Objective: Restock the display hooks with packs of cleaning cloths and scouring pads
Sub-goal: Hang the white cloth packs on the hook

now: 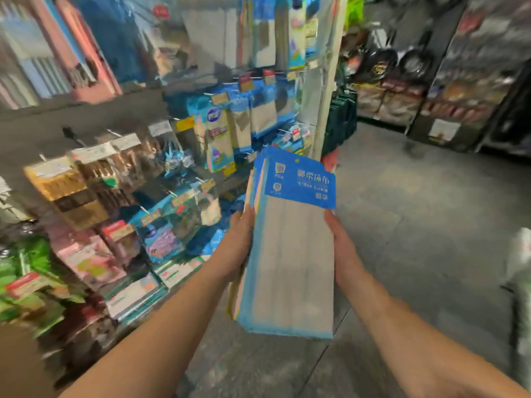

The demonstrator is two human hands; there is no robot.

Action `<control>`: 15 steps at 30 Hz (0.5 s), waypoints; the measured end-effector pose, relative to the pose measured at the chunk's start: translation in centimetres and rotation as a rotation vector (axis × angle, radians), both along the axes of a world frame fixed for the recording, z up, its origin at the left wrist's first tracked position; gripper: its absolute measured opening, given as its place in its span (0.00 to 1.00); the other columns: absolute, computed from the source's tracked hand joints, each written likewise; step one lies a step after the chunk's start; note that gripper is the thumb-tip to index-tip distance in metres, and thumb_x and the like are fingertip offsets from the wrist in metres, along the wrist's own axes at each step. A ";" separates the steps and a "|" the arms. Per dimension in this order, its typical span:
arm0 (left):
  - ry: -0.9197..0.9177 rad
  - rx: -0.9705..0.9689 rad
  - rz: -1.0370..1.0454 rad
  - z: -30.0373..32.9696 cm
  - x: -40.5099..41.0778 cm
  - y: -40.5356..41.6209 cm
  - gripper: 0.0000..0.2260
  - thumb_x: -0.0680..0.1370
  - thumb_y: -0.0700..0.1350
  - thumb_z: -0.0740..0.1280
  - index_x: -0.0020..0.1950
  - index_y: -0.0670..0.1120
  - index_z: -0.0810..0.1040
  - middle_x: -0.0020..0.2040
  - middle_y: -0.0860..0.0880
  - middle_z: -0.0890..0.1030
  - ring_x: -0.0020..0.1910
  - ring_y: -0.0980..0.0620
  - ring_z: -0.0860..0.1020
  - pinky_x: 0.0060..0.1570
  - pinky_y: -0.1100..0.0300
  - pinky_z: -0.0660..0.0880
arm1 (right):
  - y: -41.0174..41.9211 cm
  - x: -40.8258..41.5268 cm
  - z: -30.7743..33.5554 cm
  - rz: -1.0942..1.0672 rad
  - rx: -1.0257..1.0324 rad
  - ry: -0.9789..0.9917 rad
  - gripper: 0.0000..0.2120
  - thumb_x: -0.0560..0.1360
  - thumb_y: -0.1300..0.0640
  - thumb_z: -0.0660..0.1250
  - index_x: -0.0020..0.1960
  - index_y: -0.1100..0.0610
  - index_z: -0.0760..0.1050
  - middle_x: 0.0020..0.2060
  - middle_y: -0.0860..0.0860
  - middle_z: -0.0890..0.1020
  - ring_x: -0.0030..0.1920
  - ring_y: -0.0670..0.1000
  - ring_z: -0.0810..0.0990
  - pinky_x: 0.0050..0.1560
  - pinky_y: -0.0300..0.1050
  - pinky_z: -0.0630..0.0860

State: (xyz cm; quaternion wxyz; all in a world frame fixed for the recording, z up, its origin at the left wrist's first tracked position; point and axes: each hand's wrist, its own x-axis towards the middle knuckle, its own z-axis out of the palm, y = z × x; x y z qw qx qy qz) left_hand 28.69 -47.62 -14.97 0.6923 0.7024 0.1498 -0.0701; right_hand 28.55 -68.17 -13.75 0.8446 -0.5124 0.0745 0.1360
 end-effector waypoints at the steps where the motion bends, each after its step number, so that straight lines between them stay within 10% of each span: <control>1: 0.002 -0.004 -0.023 0.6 2.6 -2.1 0.42 0.63 0.84 0.58 0.65 0.57 0.76 0.62 0.50 0.82 0.58 0.47 0.82 0.62 0.41 0.76 | -2.1 2.2 0.4 -0.034 -0.006 -0.004 0.16 0.82 0.46 0.57 0.59 0.53 0.79 0.51 0.51 0.86 0.47 0.47 0.86 0.42 0.42 0.81; 6: 0.061 -0.097 -0.052 3.2 10.0 -7.6 0.33 0.70 0.71 0.69 0.65 0.49 0.78 0.55 0.47 0.86 0.49 0.46 0.86 0.43 0.49 0.83 | -7.3 8.6 0.8 -0.058 0.022 -0.037 0.15 0.82 0.46 0.57 0.58 0.52 0.78 0.47 0.49 0.87 0.46 0.48 0.86 0.44 0.47 0.79; 15: 0.120 -0.316 -0.116 3.5 28.3 -10.2 0.18 0.76 0.57 0.73 0.59 0.47 0.84 0.52 0.45 0.87 0.43 0.48 0.86 0.43 0.55 0.80 | -10.6 26.0 0.7 -0.149 0.013 -0.009 0.18 0.80 0.43 0.60 0.63 0.51 0.78 0.51 0.50 0.86 0.48 0.50 0.86 0.48 0.49 0.78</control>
